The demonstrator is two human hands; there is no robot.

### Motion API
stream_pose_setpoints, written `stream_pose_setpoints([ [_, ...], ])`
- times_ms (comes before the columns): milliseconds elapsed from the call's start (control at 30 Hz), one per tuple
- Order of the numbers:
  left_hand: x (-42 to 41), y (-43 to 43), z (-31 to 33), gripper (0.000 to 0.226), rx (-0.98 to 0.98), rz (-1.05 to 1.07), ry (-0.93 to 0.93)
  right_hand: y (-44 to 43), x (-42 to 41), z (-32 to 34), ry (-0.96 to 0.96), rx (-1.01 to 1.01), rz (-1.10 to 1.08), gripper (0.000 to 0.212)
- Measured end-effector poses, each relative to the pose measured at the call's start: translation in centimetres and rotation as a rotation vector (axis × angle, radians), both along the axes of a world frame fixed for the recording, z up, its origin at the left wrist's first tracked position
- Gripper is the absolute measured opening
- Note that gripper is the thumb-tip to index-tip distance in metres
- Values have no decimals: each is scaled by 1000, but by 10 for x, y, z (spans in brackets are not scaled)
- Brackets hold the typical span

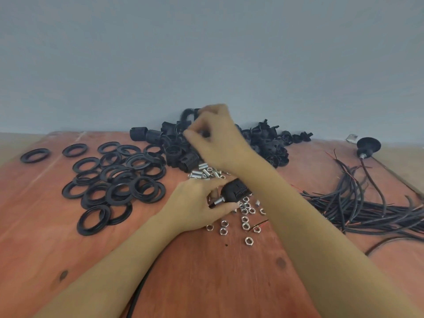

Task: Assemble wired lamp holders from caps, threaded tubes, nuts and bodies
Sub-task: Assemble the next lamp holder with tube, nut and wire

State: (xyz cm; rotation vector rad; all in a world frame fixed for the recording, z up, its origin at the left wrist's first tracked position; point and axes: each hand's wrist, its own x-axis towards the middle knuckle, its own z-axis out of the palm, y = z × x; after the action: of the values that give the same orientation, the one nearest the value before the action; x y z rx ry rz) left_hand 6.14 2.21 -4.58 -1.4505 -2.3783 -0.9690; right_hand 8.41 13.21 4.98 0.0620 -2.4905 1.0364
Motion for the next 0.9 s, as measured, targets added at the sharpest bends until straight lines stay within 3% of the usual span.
stream_pose_setpoints([
  [167,-5,0,-5,56,83,13,23,48,32,-17,136,-243,-132,12],
  [300,-9,1,-8,56,128,34,21,70,48,-49,184,-649,-205,34],
  [367,-9,1,-7,54,164,33,22,74,51,-62,199,-750,-238,37],
  [633,-6,-2,-3,51,234,13,71,59,53,-83,130,-713,-242,4],
  [900,-9,-6,2,54,264,27,50,49,60,-89,121,-442,-121,43],
])
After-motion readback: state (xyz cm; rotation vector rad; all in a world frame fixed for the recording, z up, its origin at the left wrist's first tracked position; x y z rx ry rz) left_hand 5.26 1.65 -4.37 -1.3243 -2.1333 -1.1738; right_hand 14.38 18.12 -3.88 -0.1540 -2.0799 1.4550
